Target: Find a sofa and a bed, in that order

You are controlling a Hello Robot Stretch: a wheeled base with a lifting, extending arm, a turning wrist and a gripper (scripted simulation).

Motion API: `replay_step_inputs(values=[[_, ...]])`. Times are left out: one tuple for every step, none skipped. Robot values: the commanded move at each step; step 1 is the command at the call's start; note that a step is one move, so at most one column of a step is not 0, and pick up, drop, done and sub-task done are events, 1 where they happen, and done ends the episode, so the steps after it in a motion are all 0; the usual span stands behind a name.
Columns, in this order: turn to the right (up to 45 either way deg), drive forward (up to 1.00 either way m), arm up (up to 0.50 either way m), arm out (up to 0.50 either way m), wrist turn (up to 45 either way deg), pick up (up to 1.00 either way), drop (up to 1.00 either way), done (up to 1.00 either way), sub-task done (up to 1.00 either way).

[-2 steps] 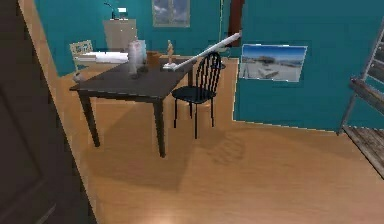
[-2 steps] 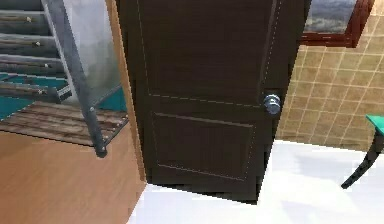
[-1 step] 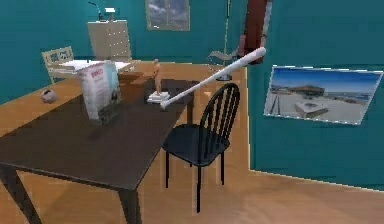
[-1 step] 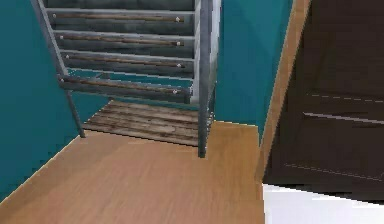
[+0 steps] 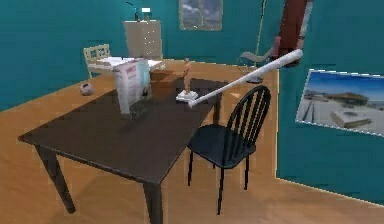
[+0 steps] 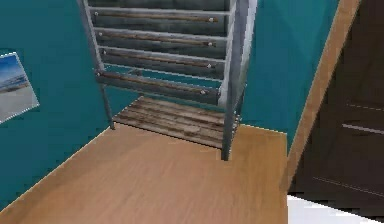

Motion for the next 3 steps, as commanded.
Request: replay_step_inputs(values=[[0.0, 0.20, 0.00, 0.00, 0.0, 0.00, 0.00, 0.00, 0.00], [-45.0, 0.00, 0.00, 0.00, 0.0, 0.00, 0.00, 0.00, 0.00], [-21.0, 0.00, 0.00, 0.00, 0.0, 0.00, 0.00, 0.00, 0.00]])
